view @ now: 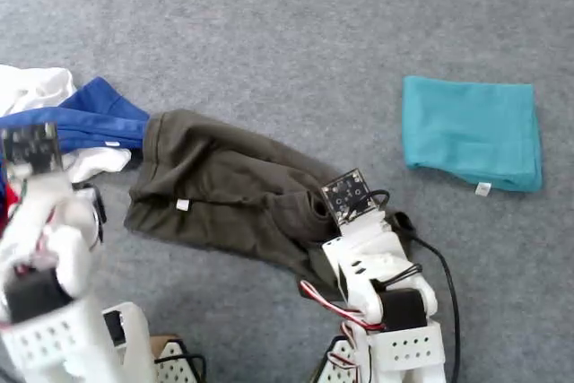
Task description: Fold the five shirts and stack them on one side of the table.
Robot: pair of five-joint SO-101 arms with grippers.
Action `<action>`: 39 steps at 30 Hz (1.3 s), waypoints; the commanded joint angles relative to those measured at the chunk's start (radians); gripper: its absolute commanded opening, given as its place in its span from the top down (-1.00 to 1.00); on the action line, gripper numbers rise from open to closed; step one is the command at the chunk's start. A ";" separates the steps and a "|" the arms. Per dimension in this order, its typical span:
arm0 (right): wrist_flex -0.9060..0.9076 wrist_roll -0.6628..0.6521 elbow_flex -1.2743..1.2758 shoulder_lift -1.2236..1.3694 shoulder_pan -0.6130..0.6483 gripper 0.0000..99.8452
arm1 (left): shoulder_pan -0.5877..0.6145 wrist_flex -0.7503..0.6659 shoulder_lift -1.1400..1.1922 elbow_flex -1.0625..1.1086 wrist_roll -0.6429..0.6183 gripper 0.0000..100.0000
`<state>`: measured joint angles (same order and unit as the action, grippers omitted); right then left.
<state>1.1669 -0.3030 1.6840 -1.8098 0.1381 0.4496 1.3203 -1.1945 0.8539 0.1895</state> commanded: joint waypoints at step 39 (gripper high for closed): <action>0.005 0.002 -0.001 -0.082 -0.012 0.97 | -0.372 -0.206 0.394 -0.065 -0.025 0.94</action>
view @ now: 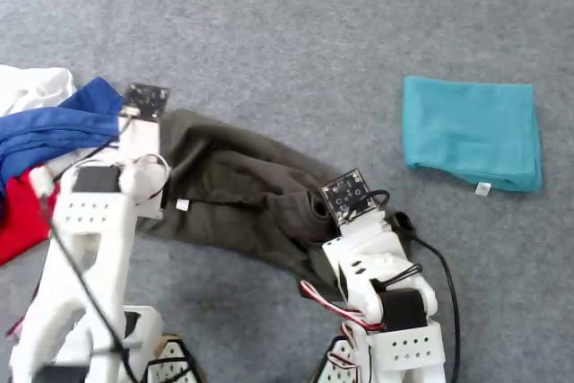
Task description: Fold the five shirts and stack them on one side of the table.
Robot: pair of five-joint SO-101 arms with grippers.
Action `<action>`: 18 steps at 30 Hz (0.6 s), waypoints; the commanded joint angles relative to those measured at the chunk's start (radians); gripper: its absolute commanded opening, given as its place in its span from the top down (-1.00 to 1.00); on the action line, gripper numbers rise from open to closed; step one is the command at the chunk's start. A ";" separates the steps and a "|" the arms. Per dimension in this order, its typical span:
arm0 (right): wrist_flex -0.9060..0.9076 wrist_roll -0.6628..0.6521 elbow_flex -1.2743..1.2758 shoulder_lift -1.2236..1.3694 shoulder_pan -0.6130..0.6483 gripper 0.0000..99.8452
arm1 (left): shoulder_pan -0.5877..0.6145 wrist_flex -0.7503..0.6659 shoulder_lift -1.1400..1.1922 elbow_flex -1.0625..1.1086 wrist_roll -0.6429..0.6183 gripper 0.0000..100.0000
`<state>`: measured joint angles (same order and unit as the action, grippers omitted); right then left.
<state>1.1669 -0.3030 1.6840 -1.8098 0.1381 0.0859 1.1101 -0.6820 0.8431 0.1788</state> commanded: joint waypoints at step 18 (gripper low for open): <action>0.005 0.002 -0.001 -0.082 -0.012 0.97 | 0.120 -0.353 0.328 0.062 -0.273 0.94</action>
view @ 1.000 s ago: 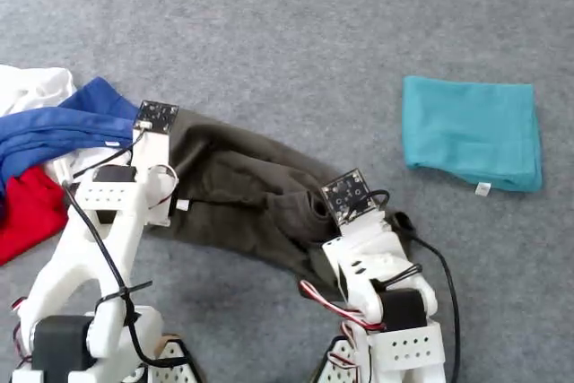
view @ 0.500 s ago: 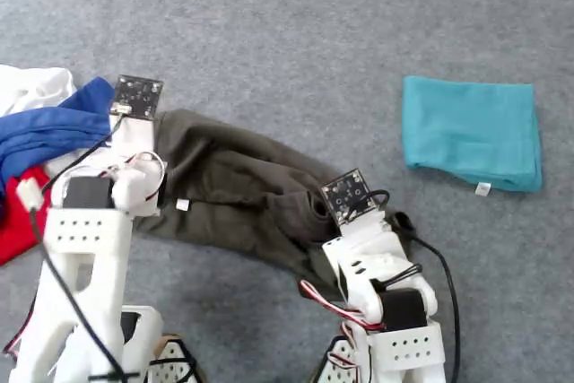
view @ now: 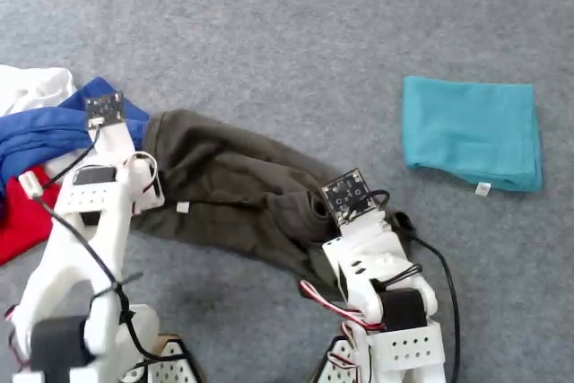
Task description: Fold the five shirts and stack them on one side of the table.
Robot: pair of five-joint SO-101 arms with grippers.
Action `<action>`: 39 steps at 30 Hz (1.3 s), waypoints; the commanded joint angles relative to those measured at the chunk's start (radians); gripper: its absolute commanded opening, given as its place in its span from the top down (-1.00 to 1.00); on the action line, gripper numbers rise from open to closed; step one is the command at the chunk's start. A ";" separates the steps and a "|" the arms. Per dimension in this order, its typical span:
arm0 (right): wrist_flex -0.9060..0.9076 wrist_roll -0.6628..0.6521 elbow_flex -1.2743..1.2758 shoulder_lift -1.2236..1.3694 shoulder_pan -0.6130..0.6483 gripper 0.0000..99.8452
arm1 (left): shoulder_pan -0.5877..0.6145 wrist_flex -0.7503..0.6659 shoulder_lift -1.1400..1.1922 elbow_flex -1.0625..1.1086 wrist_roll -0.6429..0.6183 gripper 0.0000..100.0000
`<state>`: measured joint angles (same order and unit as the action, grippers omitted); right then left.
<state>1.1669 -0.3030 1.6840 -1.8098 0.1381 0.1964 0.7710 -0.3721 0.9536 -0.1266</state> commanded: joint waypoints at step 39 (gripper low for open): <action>0.005 0.002 -0.001 -0.082 -0.012 0.97 | 0.151 0.239 -0.844 0.467 0.292 0.94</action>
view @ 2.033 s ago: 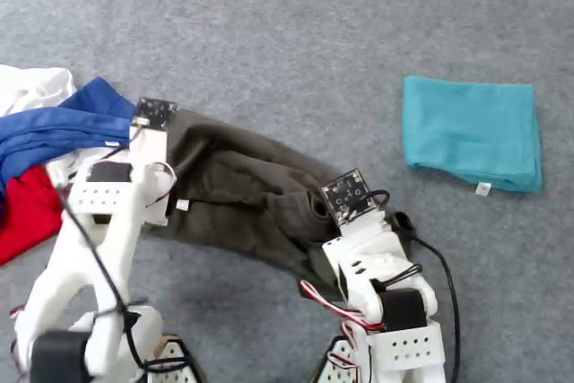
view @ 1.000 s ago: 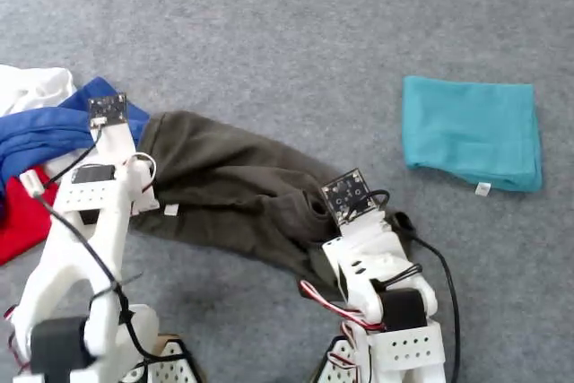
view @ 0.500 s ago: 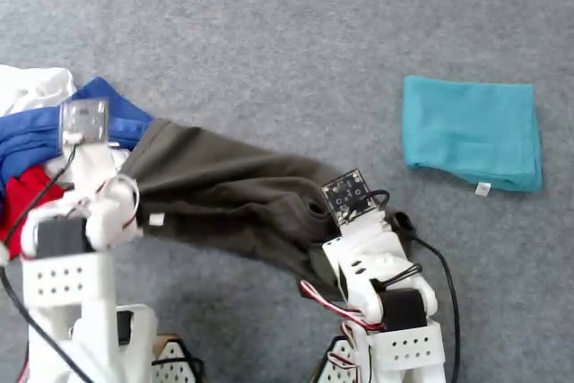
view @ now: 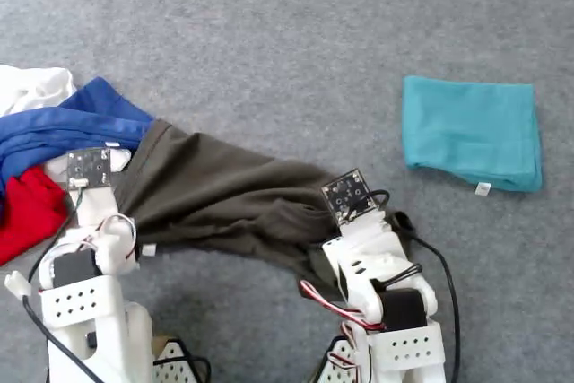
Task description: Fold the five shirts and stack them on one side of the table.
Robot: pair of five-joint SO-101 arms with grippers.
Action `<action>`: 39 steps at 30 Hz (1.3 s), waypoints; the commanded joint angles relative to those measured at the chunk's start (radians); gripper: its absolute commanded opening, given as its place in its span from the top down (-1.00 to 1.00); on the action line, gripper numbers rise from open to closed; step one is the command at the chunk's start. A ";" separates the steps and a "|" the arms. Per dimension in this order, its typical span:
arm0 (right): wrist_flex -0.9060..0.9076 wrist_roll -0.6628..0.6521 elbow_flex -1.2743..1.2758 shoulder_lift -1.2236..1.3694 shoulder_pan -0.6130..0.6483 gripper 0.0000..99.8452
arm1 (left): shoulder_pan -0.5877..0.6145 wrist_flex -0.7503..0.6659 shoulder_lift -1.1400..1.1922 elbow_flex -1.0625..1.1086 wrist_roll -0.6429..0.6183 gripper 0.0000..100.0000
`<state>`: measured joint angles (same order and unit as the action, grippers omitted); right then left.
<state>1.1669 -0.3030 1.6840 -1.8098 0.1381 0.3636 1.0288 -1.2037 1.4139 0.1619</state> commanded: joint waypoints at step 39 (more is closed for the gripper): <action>0.005 0.002 -0.001 -0.082 -0.012 0.97 | -0.007 0.032 -0.014 -0.074 0.114 0.94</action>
<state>1.1669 -0.3030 1.6840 -1.8098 0.1381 0.3606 1.0610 -1.2052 1.3909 0.2585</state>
